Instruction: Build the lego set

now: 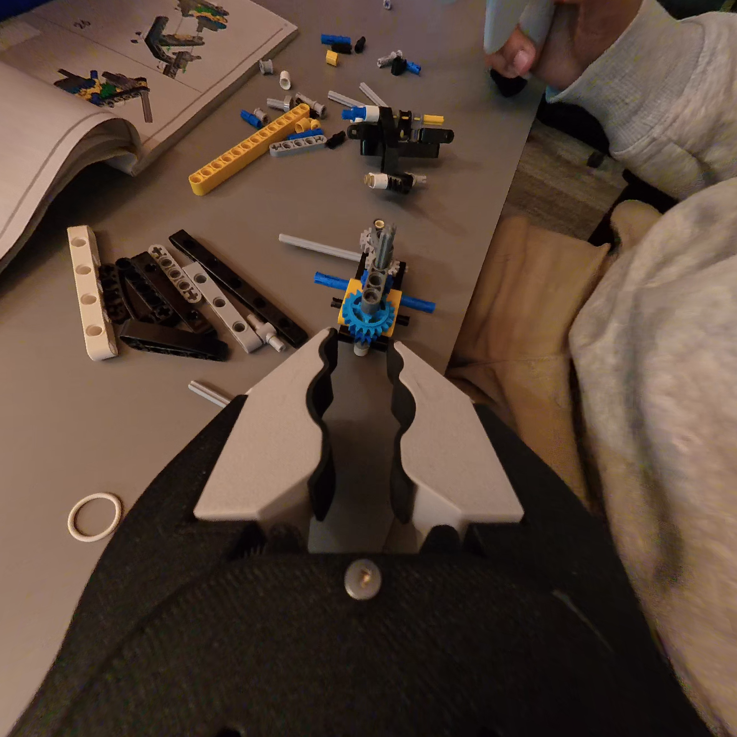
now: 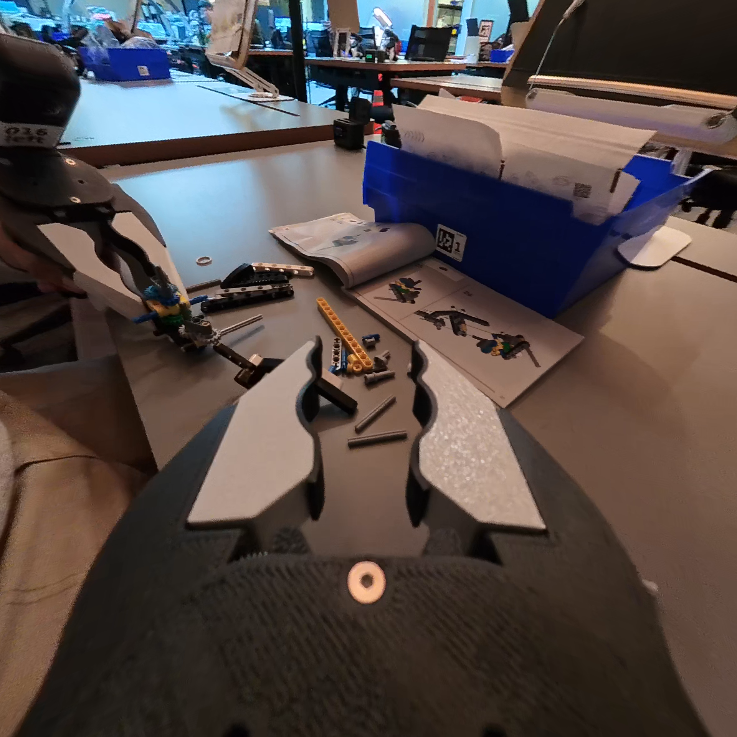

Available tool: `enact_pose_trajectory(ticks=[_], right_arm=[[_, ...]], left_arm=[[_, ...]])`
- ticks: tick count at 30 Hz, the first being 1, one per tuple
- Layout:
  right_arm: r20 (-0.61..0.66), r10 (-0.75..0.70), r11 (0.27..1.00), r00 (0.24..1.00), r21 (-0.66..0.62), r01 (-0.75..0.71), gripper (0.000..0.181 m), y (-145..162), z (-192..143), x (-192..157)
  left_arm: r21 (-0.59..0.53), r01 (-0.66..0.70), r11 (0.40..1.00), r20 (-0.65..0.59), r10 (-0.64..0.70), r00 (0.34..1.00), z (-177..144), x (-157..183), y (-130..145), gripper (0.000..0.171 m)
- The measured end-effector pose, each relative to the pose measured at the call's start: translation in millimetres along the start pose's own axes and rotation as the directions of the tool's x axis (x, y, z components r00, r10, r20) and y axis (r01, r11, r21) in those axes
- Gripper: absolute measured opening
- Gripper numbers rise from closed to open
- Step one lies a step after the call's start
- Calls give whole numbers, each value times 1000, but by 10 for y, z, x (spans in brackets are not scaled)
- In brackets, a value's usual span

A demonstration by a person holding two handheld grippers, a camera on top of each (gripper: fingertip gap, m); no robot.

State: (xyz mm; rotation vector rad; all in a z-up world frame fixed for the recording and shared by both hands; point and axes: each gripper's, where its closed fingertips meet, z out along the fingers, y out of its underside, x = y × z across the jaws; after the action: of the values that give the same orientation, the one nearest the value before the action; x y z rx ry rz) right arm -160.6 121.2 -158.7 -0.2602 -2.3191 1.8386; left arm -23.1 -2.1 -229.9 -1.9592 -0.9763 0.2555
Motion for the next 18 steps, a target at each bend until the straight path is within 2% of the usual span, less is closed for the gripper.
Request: enact_pose_trajectory(ticks=[9,18], right_arm=[[-10,73,994,997,86,-72,44,-94,-160,1],[23,6,997,1000,76,-8,45,-82,-151,-109]], left_arm=[[6,-17,1000,23,16,1000,-8,-7,5,22],[27,10,1000,5,-10,1000,-30,-12,-20,22]])
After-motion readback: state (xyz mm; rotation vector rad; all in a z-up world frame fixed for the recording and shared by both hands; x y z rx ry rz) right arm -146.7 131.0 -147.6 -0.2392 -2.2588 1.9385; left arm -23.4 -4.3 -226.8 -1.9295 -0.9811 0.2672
